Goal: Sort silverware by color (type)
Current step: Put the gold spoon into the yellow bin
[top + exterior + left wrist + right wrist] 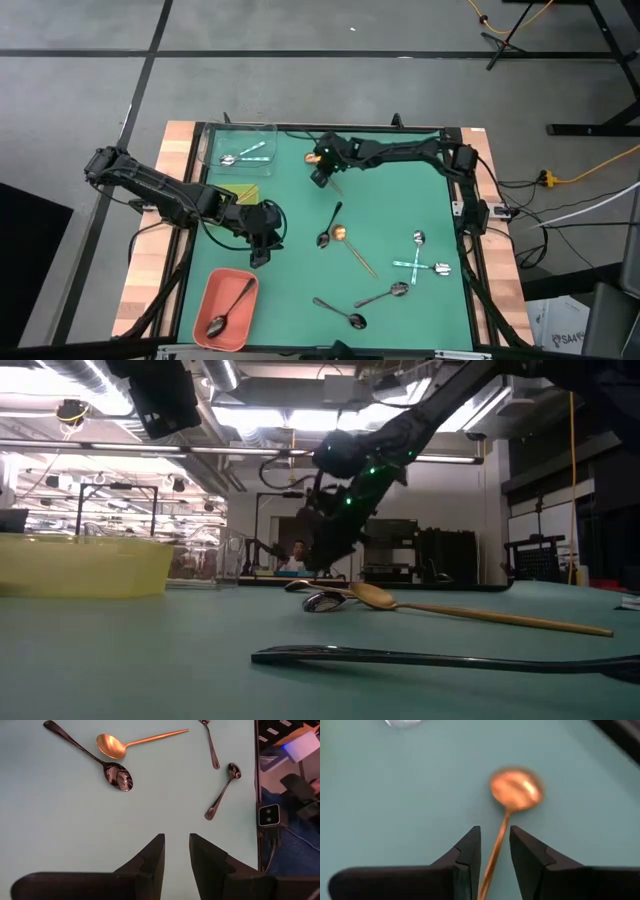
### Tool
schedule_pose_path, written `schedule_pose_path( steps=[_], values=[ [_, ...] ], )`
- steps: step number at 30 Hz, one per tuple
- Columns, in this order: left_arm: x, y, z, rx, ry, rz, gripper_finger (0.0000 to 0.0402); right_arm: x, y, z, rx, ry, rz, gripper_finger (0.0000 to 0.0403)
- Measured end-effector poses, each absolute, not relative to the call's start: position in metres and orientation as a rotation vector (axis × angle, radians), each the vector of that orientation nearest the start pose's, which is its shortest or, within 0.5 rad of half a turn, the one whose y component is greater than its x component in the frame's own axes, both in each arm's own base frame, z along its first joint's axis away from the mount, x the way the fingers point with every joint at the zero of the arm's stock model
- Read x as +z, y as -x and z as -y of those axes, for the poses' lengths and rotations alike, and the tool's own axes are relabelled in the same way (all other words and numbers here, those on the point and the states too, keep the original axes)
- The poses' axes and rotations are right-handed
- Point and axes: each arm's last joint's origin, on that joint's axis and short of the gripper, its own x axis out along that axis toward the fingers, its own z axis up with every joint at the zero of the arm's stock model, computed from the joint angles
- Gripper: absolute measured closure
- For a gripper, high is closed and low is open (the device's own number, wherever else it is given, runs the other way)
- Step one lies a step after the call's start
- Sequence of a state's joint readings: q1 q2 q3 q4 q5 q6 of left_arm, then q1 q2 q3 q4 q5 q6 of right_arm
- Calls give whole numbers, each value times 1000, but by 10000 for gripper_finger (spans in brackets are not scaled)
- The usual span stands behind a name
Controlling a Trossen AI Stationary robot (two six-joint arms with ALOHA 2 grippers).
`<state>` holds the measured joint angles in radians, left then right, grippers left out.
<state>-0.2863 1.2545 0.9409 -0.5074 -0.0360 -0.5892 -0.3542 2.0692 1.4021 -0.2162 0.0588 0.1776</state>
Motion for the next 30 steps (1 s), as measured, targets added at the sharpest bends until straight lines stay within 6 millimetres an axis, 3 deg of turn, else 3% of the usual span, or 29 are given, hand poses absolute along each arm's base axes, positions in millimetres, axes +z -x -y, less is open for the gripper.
schedule_pose_path(
  steps=[5, 26, 30],
  values=[
    [265, -245, 71, 10, 422, -852, 318, 142, -409, 153, -467, -300, -901, 309],
    [265, -245, 71, 12, 421, -851, 318, 128, -403, 149, -433, -338, -1013, 309],
    [265, -245, 71, 15, 420, -850, 318, 128, -403, 149, -430, -341, -1015, 325]
  ],
)
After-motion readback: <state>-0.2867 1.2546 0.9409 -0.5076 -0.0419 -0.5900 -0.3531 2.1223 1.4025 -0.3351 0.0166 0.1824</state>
